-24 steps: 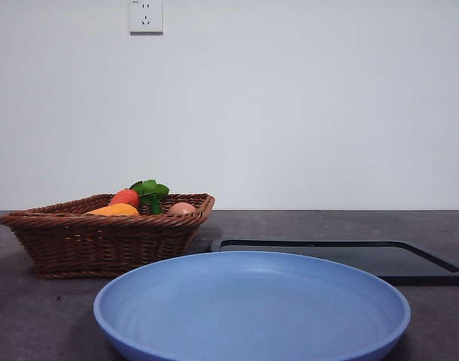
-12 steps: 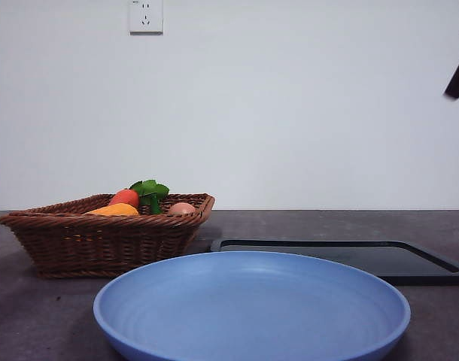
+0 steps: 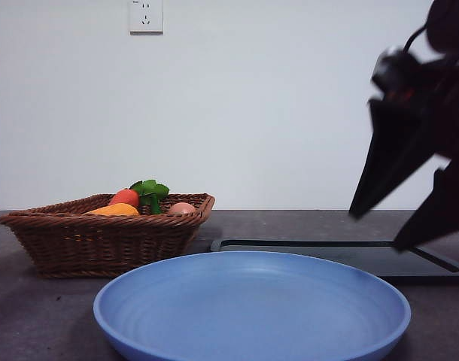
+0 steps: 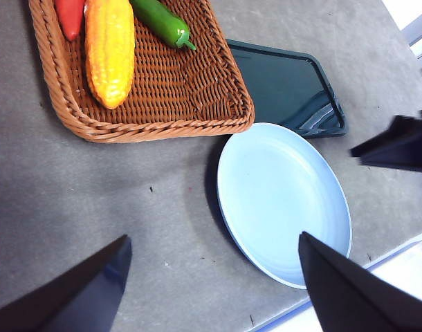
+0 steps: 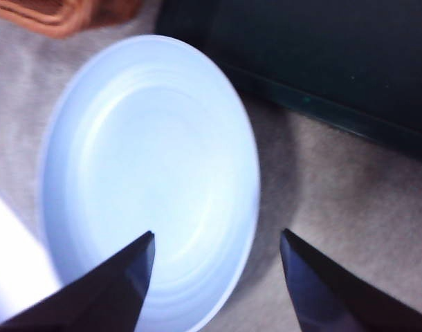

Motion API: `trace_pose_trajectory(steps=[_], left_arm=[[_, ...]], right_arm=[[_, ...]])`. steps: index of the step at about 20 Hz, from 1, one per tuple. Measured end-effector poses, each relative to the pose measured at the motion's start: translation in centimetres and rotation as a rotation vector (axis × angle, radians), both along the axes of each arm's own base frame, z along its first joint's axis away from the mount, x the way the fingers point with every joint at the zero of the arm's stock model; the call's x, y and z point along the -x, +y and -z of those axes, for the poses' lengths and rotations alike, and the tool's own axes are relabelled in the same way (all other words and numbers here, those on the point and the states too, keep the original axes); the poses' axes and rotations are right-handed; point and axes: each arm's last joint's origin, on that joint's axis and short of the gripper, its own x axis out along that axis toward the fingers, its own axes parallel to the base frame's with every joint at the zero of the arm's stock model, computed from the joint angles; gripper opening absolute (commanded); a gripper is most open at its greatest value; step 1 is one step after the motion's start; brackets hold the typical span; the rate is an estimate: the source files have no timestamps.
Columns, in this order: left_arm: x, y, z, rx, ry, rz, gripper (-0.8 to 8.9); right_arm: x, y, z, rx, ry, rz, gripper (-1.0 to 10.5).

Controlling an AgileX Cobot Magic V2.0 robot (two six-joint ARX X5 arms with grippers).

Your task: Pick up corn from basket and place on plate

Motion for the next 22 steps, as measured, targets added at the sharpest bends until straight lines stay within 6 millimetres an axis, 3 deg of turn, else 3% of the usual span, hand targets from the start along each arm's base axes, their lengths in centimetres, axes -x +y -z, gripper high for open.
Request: trace_pose_trajectory(steps=[5,12,14,19,22], left_arm=[[0.0,0.0,0.0,0.0,0.0,0.0,3.91],[0.0,0.0,0.0,0.0,0.0,0.0,3.91],[0.0,0.0,0.0,0.0,0.0,0.0,3.91],[-0.1,0.0,0.0,0.0,0.005,0.0,3.91],[-0.8,0.0,-0.4,-0.008,0.032,-0.01,3.91]], right_arm=[[-1.0,1.3,2.5,0.045,0.056,-0.018,2.7],[-1.3,2.4,4.1,0.062,0.091,-0.056,0.7],[-1.3,2.5,4.2,0.069,0.095,-0.058,0.0],[-1.4,2.6,4.0,0.068,0.087,-0.049,0.0],[-0.6,2.3,2.9,0.046,0.103,-0.06,0.0]])
